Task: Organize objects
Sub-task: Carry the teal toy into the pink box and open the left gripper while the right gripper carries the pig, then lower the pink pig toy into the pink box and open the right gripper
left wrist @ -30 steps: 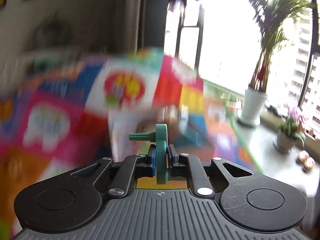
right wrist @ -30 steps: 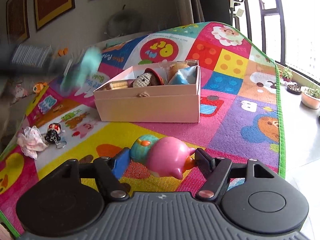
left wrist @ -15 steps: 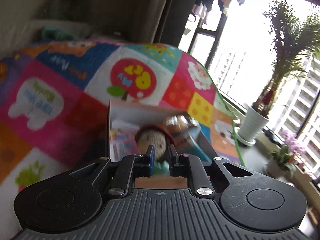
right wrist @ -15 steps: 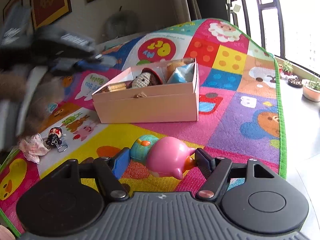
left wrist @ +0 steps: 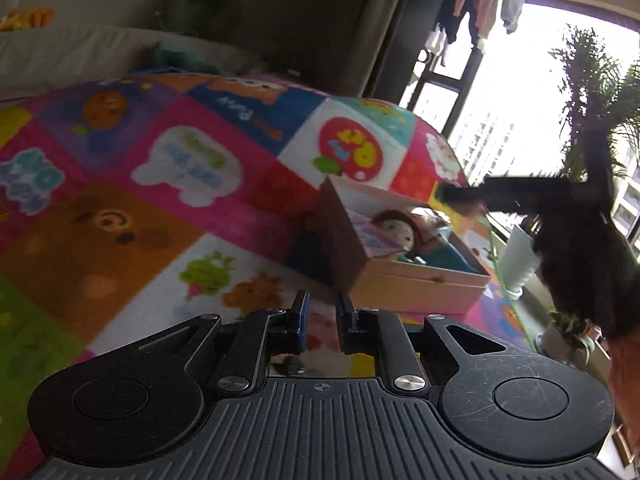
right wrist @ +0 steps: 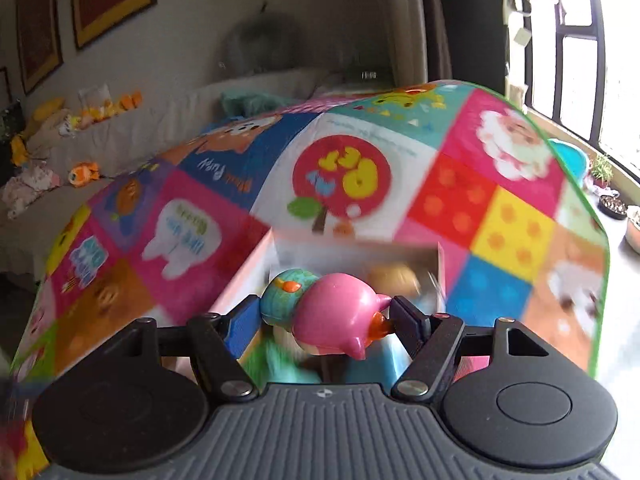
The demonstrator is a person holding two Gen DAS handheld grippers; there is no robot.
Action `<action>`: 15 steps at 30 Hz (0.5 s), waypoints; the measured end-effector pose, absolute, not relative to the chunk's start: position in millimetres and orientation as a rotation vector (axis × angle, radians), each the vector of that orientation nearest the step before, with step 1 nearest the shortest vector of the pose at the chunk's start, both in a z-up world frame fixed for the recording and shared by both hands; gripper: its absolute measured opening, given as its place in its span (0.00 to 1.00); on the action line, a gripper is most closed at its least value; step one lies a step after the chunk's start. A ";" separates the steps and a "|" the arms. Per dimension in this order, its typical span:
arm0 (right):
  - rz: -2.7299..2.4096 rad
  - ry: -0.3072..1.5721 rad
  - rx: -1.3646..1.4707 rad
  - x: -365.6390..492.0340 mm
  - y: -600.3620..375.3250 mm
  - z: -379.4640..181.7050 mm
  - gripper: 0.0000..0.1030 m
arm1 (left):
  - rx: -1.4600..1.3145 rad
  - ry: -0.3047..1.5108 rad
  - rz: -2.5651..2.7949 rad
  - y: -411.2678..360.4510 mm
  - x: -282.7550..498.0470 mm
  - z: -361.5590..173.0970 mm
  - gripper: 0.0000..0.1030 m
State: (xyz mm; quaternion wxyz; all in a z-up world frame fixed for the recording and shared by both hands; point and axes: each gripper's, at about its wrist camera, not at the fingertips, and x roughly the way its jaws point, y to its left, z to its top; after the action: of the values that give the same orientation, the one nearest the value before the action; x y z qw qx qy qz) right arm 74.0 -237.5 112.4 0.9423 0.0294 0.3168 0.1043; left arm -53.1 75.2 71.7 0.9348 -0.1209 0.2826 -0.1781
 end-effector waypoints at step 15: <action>0.076 0.982 0.068 223.9 -197.7 52.6 0.76 | -0.326 0.613 -0.265 145.9 -54.6 43.2 0.15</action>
State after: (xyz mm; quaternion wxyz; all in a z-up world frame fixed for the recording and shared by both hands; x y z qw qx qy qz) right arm 223.9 -197.7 52.6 0.8807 0.0325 0.4711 0.0367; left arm -54.6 145.9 43.2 0.9317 -0.1591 0.2995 -0.1297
